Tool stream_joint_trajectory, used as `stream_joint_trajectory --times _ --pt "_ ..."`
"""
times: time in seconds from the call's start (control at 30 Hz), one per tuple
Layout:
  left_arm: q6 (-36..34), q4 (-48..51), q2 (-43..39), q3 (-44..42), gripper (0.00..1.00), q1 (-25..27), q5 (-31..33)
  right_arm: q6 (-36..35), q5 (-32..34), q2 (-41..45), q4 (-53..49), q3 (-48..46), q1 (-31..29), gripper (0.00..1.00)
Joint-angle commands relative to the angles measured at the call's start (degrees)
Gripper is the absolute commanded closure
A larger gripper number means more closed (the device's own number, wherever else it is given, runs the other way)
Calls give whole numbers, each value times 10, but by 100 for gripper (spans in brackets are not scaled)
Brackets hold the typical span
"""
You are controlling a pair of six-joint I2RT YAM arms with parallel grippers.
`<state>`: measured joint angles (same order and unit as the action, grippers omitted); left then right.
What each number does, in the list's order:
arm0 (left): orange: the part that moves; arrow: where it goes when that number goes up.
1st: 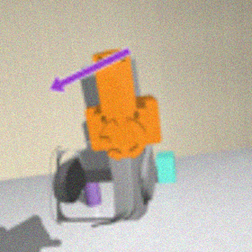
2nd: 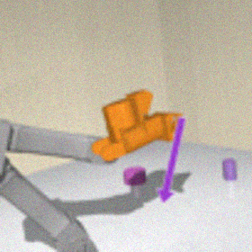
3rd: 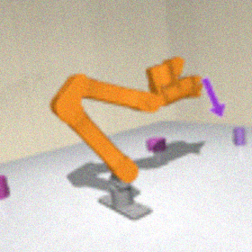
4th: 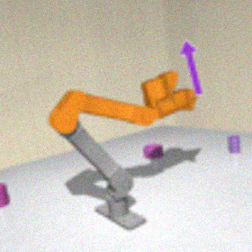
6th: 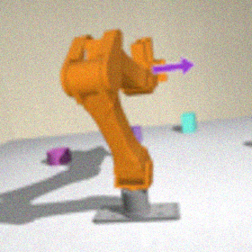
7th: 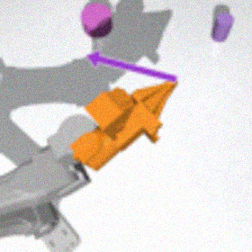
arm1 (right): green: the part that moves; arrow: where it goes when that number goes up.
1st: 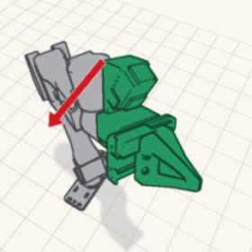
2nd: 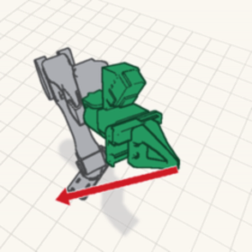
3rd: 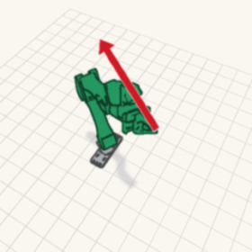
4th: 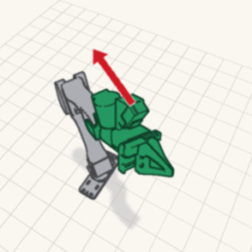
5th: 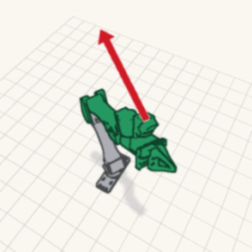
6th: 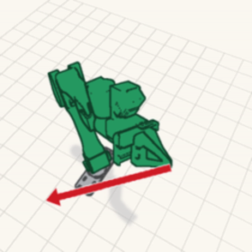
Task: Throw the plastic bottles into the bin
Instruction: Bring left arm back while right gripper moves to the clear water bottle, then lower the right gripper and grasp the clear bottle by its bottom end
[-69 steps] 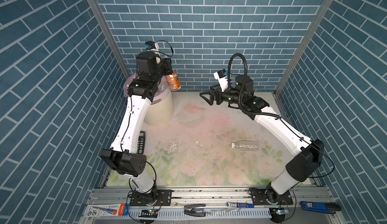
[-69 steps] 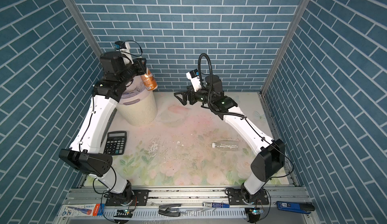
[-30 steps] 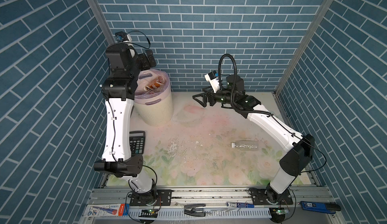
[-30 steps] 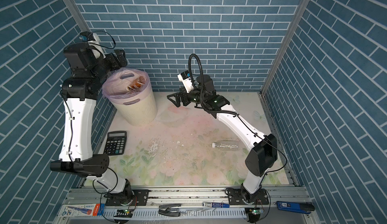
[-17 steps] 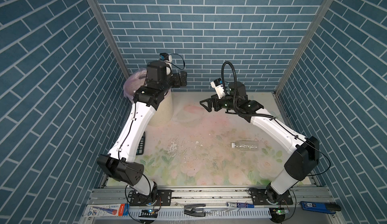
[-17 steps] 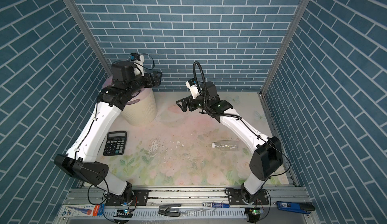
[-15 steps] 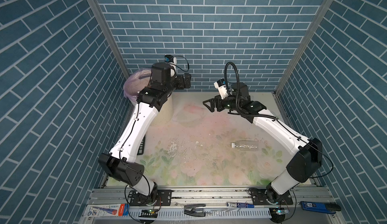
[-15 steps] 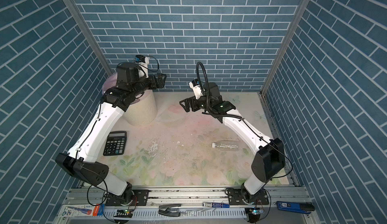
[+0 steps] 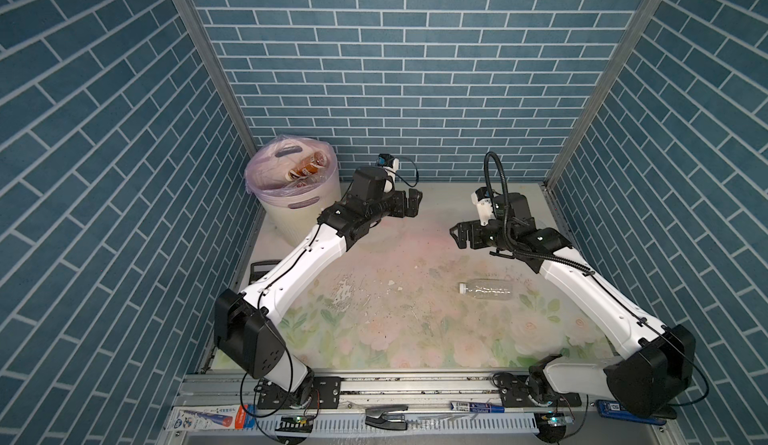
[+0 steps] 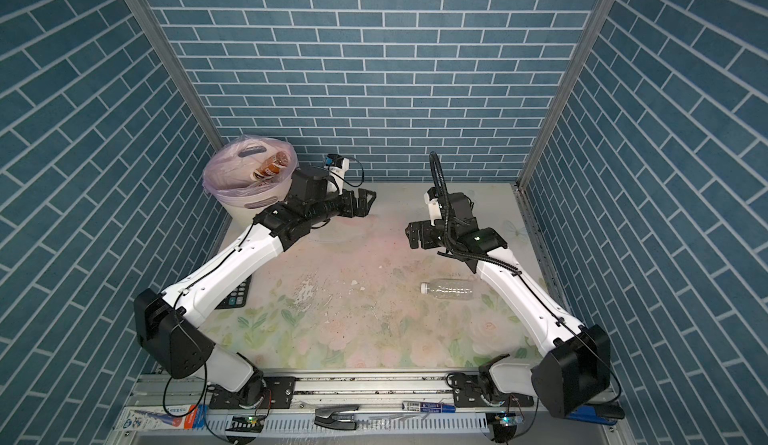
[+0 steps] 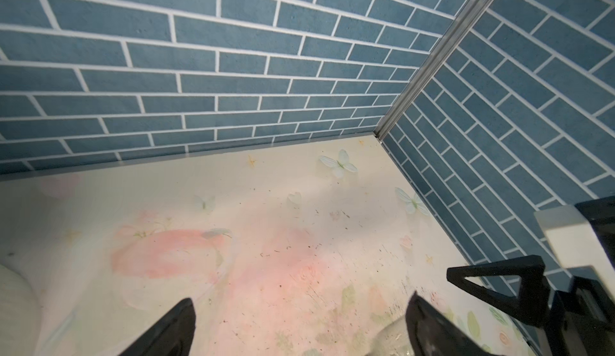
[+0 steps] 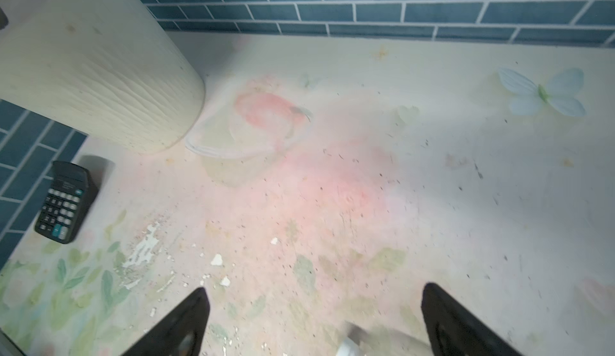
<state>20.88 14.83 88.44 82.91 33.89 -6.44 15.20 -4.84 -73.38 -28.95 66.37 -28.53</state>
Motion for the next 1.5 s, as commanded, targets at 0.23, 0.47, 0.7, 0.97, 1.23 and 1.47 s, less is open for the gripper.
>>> stream_joint_trajectory --times 0.23,0.47,0.7,0.97,1.23,1.47 --pt "79 -92 -59 -137 1 28 -20 49 123 1 -145 -94 2 1" --pt "81 -88 -87 -177 1 28 -20 82 153 -22 -168 -116 1 1" --pt "82 -88 -90 -183 1 28 -23 116 183 11 -176 -163 3 1" --pt "89 -89 -78 -187 1 28 -32 129 175 42 -154 -214 24 1" --pt "84 -80 -73 -181 1 28 -29 120 93 46 -88 -243 76 1" --pt "81 -72 -65 -175 1 28 -29 120 39 28 -42 -238 84 1"
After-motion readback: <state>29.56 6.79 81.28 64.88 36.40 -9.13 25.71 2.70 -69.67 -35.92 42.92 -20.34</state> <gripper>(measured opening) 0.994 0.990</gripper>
